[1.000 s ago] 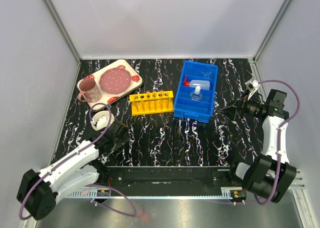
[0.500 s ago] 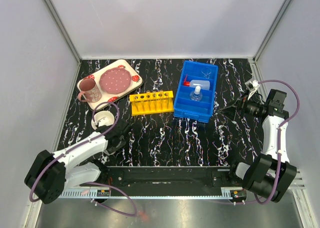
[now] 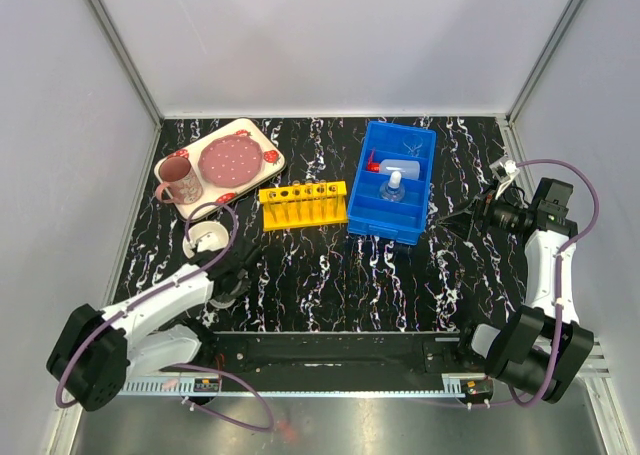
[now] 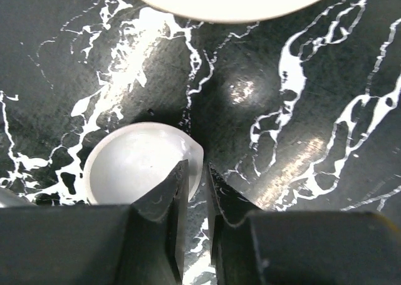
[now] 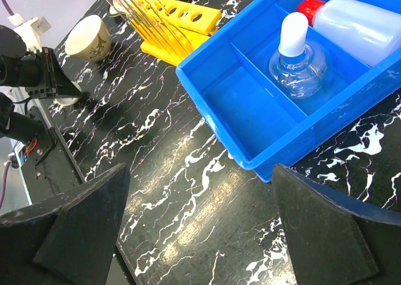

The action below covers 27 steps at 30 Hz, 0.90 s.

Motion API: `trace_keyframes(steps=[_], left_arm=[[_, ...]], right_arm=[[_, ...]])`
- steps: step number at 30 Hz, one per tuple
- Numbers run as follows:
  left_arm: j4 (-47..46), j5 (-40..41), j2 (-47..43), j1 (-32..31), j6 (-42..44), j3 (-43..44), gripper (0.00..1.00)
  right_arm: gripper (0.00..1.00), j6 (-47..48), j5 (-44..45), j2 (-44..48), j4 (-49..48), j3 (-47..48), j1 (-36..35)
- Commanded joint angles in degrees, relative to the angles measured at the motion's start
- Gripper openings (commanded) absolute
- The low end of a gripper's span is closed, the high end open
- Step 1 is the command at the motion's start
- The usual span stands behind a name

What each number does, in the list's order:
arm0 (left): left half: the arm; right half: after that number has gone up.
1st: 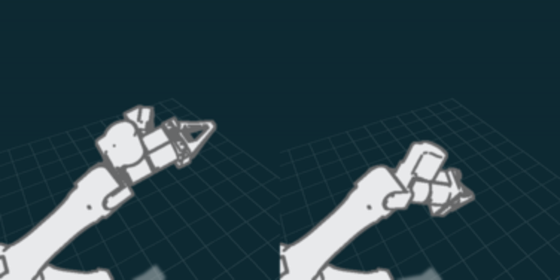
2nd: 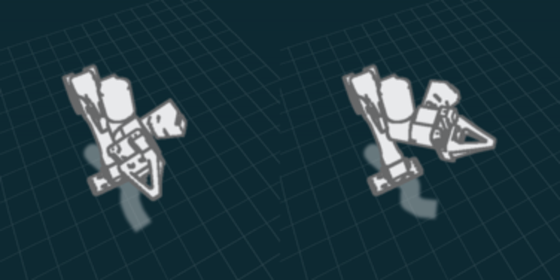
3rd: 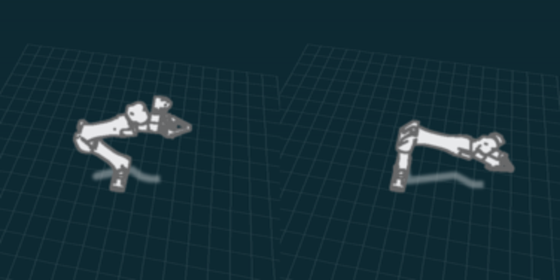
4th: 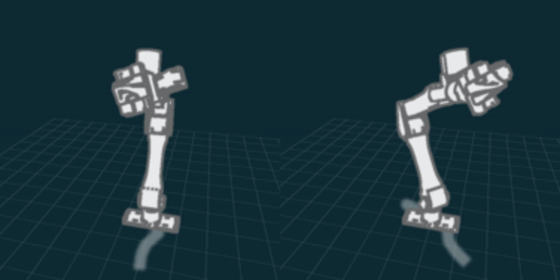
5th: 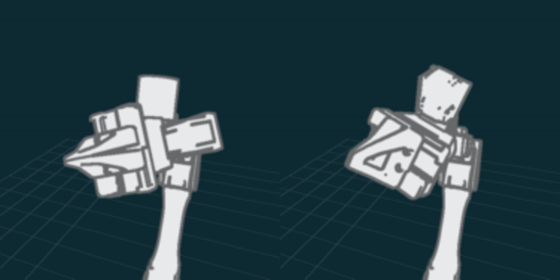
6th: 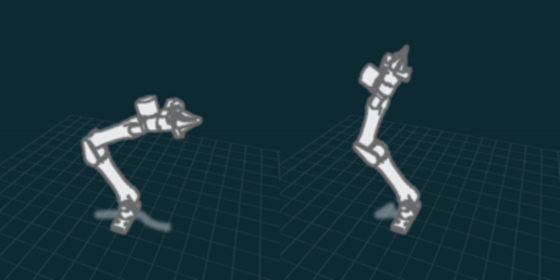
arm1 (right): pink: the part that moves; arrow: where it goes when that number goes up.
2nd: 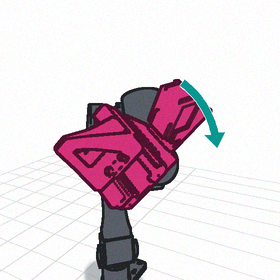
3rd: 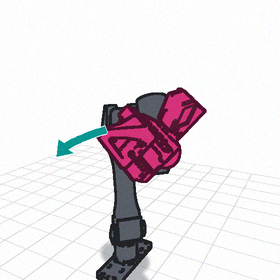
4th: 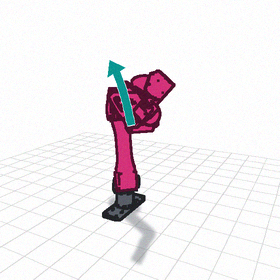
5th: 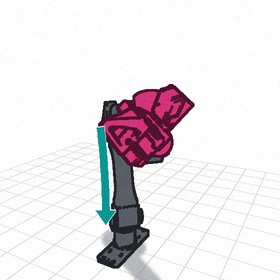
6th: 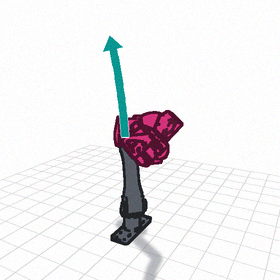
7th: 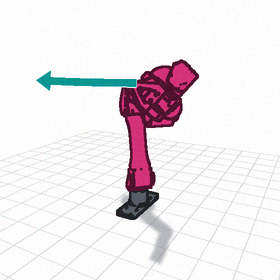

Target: Organize the chemistry lab equipment

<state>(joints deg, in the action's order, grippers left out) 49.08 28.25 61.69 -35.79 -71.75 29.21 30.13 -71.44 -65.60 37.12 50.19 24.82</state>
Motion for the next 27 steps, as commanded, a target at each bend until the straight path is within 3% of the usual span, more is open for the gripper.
trace_keyframes(steps=[1,7,14,17,18,21,27], left_arm=[[-2.41,-1.79,-5.42,0.11,1.43,-0.12,0.17],[-2.32,-1.71,-12.72,0.2,2.31,-1.7,0.13],[-3.55,-2.5,-15.28,0.19,1.69,-3.11,0.12],[-3.47,-2.15,-13.97,0.2,1.18,-2.76,0.27],[-2.33,-1.89,-12.4,0.2,0.82,-2.15,0.38],[-0.74,-1.0,-8.27,0.2,0.55,-0.65,0.48],[0.66,-0.83,-0.98,0.2,1.0,2.69,0.45]], right_arm=[[1.0,0.72,-0.63,1.27,-0.74,0.08,0.23],[1.0,0.72,-0.8,1.18,-0.74,-0.01,0.23],[1.0,0.81,-1.16,1.27,-0.65,-0.01,0.23],[1.0,0.72,-1.16,1.18,-0.74,-0.01,0.23],[1.0,0.72,-1.16,1.18,-0.74,-0.01,0.23],[1.0,0.81,-1.25,1.18,-0.74,-0.01,0.23],[1.0,0.81,-1.16,1.18,-0.74,-0.01,0.23]])
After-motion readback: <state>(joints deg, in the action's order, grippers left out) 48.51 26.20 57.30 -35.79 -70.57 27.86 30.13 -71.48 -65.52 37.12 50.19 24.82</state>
